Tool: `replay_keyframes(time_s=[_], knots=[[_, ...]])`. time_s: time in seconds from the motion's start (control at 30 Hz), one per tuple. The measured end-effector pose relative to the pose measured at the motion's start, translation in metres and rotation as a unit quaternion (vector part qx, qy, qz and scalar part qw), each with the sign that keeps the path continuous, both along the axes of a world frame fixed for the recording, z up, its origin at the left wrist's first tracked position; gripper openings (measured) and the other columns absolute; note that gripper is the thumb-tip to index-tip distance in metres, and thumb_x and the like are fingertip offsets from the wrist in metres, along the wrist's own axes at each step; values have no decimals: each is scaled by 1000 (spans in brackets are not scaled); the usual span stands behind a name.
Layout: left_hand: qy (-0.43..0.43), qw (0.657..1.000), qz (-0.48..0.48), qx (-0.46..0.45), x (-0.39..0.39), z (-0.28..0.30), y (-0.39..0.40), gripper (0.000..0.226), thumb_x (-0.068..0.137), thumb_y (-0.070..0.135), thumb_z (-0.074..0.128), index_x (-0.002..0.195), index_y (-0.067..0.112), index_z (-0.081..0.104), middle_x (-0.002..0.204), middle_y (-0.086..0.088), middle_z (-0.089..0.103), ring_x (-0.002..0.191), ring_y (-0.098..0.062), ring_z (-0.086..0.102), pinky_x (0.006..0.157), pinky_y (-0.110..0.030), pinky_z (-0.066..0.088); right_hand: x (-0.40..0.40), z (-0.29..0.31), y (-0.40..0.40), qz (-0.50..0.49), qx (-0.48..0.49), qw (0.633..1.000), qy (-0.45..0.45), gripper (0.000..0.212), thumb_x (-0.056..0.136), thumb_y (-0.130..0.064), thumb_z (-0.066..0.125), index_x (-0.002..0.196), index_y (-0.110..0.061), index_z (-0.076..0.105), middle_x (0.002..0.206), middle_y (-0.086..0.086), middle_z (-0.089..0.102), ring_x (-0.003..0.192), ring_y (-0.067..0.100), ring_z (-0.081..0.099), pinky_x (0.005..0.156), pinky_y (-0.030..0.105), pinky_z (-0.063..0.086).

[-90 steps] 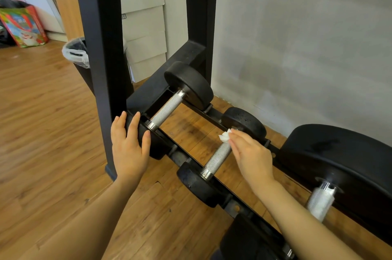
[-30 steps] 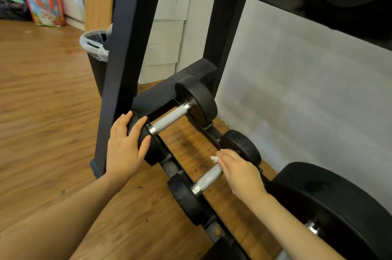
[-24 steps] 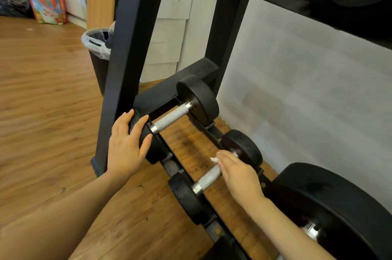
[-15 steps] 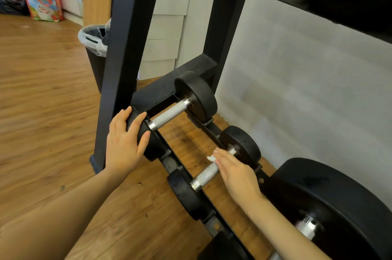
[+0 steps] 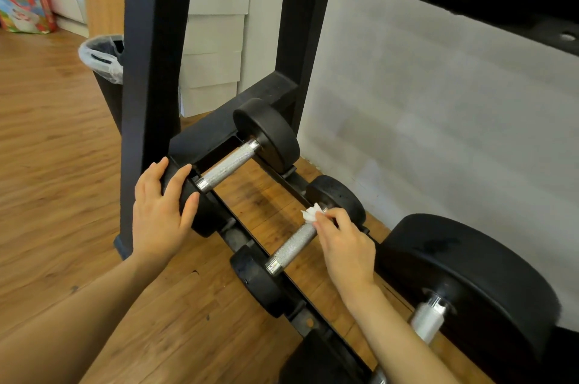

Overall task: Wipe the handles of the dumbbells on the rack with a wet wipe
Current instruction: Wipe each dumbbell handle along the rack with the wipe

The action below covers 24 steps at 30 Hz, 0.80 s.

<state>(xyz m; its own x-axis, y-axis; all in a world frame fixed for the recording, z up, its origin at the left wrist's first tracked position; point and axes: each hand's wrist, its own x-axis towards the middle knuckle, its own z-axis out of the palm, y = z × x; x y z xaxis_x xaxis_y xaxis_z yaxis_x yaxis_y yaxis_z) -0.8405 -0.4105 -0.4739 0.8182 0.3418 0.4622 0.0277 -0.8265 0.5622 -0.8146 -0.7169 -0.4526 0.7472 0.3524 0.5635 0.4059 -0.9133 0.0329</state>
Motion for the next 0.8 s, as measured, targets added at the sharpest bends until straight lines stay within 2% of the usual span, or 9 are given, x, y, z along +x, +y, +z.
replay_keyframes(time_s=[0.13,0.27,0.37,0.47,0.53,0.7,0.8], knots=[[3,1000,1,-4,0,0,0,51,97,27,56,146,19,43,156,-12,26,146,-33,17,113,-57,25,-4,0,1,2,-1,1000,-23,33,70,-14,85,101,-9,74,90,5,69,71,18,65,53,30,54],[-2,1000,1,-1,0,0,0,49,99,32,52,146,19,43,156,-13,26,145,-33,18,113,-56,24,-6,-2,1,3,-3,1000,-31,36,67,-11,86,101,-8,75,92,6,71,79,20,68,60,31,56],[-5,1000,2,-3,0,-1,-1,49,99,27,55,146,18,43,156,-13,26,146,-33,18,113,-57,25,-6,-4,-1,-6,4,1000,-18,33,68,-10,86,99,-8,75,91,6,72,67,19,67,52,28,54],[-11,1000,1,-3,0,-1,-2,49,98,25,57,145,16,44,155,-14,27,146,-34,18,113,-58,25,-2,-4,-6,-31,19,999,7,24,71,-11,85,92,-10,74,75,3,68,50,17,62,40,27,49],[-14,1000,1,-5,0,0,-2,50,97,32,51,145,16,45,154,-15,28,145,-34,19,112,-57,25,1,-5,-8,-32,36,999,18,20,72,-12,84,88,-9,73,67,2,65,48,18,62,38,28,50],[-15,1000,-2,-11,-1,1,-3,57,93,41,42,145,17,45,154,-14,29,145,-33,20,112,-55,25,-5,-10,-3,26,50,997,47,27,73,-7,83,97,-6,73,87,8,70,63,19,68,49,30,57],[-16,1000,-3,-12,-1,1,-3,58,93,42,40,144,17,45,154,-14,28,145,-33,19,112,-56,25,-1,-9,-6,15,73,996,51,29,73,-6,82,100,-6,72,97,8,69,69,19,68,53,31,58]])
